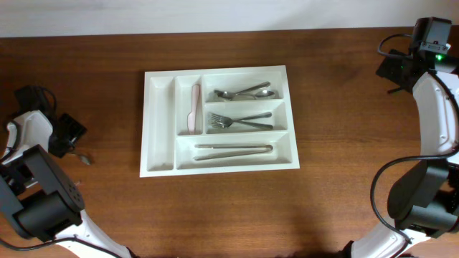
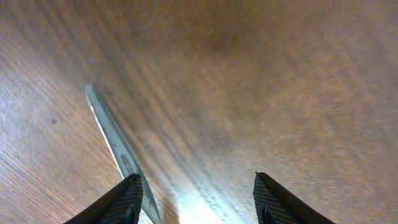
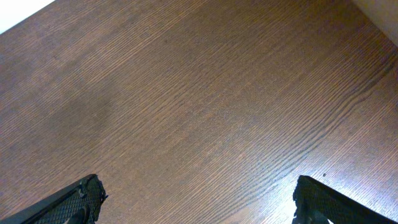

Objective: Pack container
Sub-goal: 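Close the left gripper on the spoon's bowl end and lift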

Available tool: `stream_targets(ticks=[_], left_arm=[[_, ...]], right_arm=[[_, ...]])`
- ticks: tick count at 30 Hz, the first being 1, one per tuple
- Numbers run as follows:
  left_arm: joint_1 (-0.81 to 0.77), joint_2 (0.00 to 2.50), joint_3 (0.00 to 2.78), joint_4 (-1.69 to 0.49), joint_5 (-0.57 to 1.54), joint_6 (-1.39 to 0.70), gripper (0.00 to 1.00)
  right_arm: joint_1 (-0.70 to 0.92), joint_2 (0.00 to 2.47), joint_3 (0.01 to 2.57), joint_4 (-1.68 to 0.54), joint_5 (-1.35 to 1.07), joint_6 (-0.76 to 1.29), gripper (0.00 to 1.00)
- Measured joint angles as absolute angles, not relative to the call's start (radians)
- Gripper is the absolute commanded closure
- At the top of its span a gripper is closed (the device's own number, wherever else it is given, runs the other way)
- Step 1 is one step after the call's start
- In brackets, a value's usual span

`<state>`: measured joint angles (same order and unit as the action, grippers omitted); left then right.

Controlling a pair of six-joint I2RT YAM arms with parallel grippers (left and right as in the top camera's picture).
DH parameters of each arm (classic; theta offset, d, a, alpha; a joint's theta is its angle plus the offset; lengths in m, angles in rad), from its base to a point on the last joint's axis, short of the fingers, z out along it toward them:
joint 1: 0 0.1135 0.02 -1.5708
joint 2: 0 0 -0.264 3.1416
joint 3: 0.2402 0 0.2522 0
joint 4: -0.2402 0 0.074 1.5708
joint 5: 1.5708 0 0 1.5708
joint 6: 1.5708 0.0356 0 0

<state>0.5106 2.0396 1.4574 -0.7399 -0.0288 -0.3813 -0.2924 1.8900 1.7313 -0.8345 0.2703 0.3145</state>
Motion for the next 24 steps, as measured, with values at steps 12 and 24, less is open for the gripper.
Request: stream_targets(ticks=[12,24], left_arm=[[0.509,2.040,1.546,-0.898,-0.031,-0.387,0.41],[0.509,2.040,1.544,-0.988,-0.060,-0.469,0.41]], right_arm=[[-0.292,1.890,1.731,-0.834,0.270,0.313,0.01],[-0.292,1.890,1.731,-0.834,0.270,0.314,0.01]])
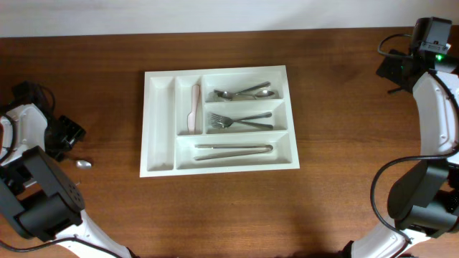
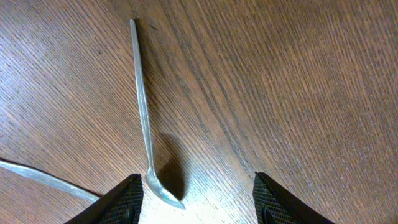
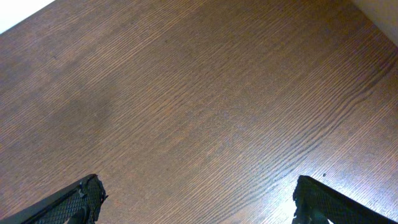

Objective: Pack container
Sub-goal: 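Close the left gripper on the spoon's bowl end and lift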

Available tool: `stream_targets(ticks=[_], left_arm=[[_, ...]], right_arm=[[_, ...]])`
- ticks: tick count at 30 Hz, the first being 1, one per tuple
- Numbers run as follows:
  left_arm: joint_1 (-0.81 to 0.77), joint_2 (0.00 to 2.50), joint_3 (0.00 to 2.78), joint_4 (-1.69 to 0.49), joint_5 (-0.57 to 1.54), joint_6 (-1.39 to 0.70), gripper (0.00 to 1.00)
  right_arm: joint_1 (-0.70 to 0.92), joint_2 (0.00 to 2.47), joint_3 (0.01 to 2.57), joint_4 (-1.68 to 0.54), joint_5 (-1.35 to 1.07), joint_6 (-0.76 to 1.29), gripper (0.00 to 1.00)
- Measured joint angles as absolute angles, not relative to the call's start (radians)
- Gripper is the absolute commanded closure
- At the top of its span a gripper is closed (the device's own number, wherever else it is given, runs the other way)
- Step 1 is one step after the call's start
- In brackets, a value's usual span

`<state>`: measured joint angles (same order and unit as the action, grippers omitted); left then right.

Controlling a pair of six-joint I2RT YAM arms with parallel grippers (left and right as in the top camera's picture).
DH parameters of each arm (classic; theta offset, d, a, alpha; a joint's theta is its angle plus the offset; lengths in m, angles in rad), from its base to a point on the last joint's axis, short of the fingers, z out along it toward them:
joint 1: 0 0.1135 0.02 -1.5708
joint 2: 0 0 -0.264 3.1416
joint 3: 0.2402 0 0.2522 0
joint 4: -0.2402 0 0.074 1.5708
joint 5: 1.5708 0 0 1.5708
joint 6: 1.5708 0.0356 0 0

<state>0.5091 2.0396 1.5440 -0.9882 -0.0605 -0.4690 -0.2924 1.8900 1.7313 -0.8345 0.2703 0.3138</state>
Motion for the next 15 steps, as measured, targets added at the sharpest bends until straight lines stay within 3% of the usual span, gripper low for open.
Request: stream_targets(ticks=[15], left_arm=[[0.509,2.040,1.373,-0.918,-0.096,-0.521,0.41]], right_arm=[[-0.292,1.890,1.732,-0.835,0.270,0.314,0.01]])
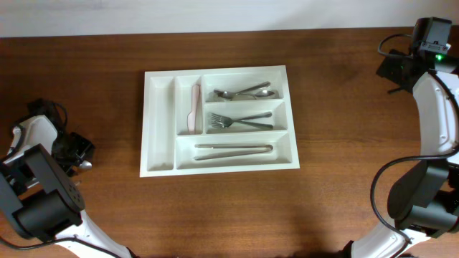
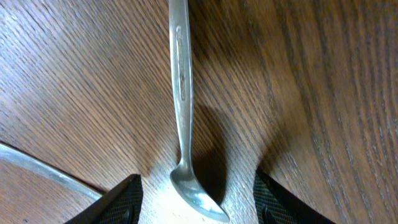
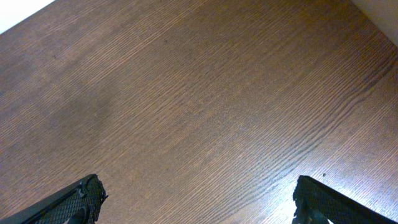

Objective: Pack container
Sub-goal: 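Close the left gripper on the spoon's bowl end and lift, then carry the spoon over the tray's leftmost compartment and lower it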

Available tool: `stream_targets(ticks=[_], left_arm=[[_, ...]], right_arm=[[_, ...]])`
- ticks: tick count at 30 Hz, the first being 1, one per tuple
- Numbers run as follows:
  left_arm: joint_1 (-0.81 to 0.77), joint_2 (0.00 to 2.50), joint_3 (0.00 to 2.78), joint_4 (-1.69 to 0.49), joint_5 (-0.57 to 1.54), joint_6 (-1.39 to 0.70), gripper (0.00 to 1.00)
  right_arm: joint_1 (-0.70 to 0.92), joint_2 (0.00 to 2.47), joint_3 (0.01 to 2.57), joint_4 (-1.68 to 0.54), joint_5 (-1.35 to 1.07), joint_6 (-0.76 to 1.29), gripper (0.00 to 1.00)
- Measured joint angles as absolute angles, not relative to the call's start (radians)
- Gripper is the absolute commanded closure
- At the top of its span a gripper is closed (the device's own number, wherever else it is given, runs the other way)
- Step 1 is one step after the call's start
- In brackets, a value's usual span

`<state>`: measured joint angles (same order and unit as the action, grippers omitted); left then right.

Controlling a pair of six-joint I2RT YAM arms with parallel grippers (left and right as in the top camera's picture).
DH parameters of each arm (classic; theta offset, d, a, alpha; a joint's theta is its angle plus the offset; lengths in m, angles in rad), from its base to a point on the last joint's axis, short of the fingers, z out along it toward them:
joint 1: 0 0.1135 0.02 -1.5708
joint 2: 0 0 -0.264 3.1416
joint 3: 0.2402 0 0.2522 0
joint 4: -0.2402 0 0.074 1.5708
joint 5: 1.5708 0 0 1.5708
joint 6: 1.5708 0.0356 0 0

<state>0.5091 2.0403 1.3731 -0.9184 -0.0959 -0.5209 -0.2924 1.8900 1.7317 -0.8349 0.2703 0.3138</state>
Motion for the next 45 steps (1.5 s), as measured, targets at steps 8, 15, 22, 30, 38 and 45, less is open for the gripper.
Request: stream_targets(ticks=[8,15,22,30,38,45], left_arm=[[0.509,2.038,1.369,-0.896,-0.101,-0.521,0.45],[0.506,2.019,1.329,-0.823,-0.097,-0.522,0.69],[0.505,2.016,1.324,-0.813,-0.094,-0.526,0.84],[0.505,2.015,1.323,-0.809,-0.086,-0.527,0.95],[0.505,2.024,1.348,-0.809,-0.068,-0.512,0.95],[0.503,2.043,1.476,-0.806,0.039,-0.422,0.95]], right_arm=[[-0.292,1.890,1.731,-0.834,0.270,0.313,0.01],[-0.292,1.890,1.731,-0.834,0.270,0.314,0.01],[-0.292,1.890,1.731,-0.834,0.270,0.314,0.01],[-0.292,1.890,1.731,-0.834,0.270,0.314,0.01],[-0.292,1.890,1.731,-0.834,0.270,0.314,0.01],[-0.292,1.890,1.731,-0.834,0.270,0.313,0.01]])
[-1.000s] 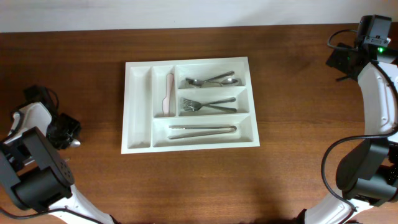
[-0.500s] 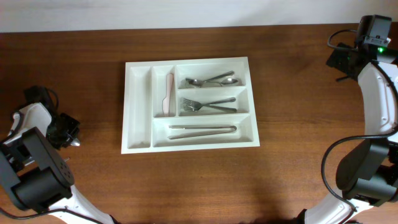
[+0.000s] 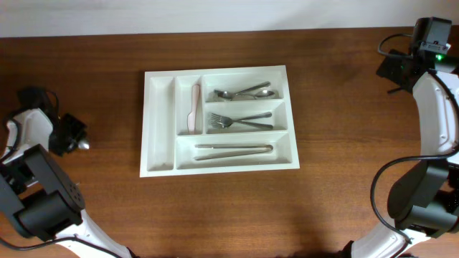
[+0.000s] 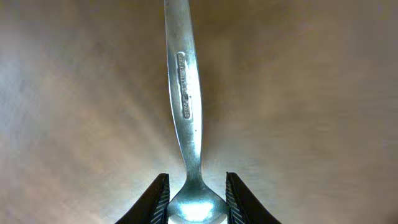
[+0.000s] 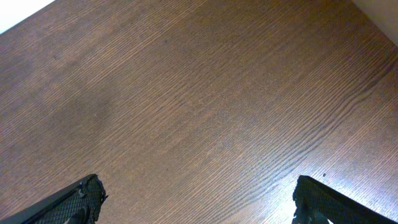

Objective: Pack container
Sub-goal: 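Carry the spoon over the tray's leftmost compartment and lower it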

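A metal spoon point(image 4: 186, 106) hangs in my left gripper point(image 4: 195, 202), whose fingers are shut on its bowl, handle pointing away; the table below is blurred. In the overhead view the left gripper point(image 3: 72, 136) is at the table's left edge, with the spoon's bowl point(image 3: 84, 144) just showing. The white cutlery tray point(image 3: 161, 125) lies mid-table and holds spoons point(image 3: 245, 92), forks point(image 3: 240, 120), tongs point(image 3: 234, 150) and a pale knife point(image 3: 193, 109). My right gripper point(image 5: 196, 202) stands open over bare wood at the far right.
The tray's leftmost long compartment point(image 3: 158, 122) holds nothing. A cable loops by the left arm point(image 3: 32, 94). The right arm point(image 3: 430, 93) runs along the table's right edge.
My left gripper was open low over the spoon lying on the wood. Now it is shut on the spoon's bowl and the spoon is off the table. The right arm has not moved.
My left gripper was open close to the table with the spoon's handle beside its left finger. Then it stood higher with the whole spoon in view, then low with the bowl between its fingers. Now it holds the spoon lifted. The right gripper stayed open throughout.
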Available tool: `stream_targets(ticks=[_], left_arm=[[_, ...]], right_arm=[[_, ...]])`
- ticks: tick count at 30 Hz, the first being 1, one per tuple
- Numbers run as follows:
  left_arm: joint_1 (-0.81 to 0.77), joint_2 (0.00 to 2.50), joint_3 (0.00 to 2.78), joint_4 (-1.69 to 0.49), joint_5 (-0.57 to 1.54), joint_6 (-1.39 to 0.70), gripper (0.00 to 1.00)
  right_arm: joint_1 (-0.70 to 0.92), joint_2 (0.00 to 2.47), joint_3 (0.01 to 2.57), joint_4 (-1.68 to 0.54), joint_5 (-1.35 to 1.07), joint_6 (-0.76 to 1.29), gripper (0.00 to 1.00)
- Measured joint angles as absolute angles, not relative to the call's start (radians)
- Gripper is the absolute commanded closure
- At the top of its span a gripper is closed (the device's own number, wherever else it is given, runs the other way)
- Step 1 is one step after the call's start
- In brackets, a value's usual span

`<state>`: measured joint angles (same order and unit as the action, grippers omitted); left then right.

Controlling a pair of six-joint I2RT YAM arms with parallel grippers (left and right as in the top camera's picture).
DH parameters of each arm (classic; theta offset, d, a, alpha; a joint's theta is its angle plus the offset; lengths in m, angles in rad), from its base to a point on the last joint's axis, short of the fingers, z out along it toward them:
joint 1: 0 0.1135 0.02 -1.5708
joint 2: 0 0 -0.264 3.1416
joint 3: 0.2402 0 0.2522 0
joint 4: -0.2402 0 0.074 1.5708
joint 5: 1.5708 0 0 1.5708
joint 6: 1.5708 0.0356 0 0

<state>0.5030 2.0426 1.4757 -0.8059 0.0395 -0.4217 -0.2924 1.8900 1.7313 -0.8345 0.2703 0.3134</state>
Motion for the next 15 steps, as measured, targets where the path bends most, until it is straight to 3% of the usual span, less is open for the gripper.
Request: stream_targets(ticks=[8,15], left_arm=[[0.429,2.043,1.613,-0.853,0.199,-0.260,0.96],[0.255,2.043,1.657,-0.938,0.241,-0.142,0.96]], right_arm=[[-0.292,1.890,1.731,-0.834,0.270,0.314,0.01],[-0.292,1.890,1.731,-0.834,0.270,0.314,0.01]])
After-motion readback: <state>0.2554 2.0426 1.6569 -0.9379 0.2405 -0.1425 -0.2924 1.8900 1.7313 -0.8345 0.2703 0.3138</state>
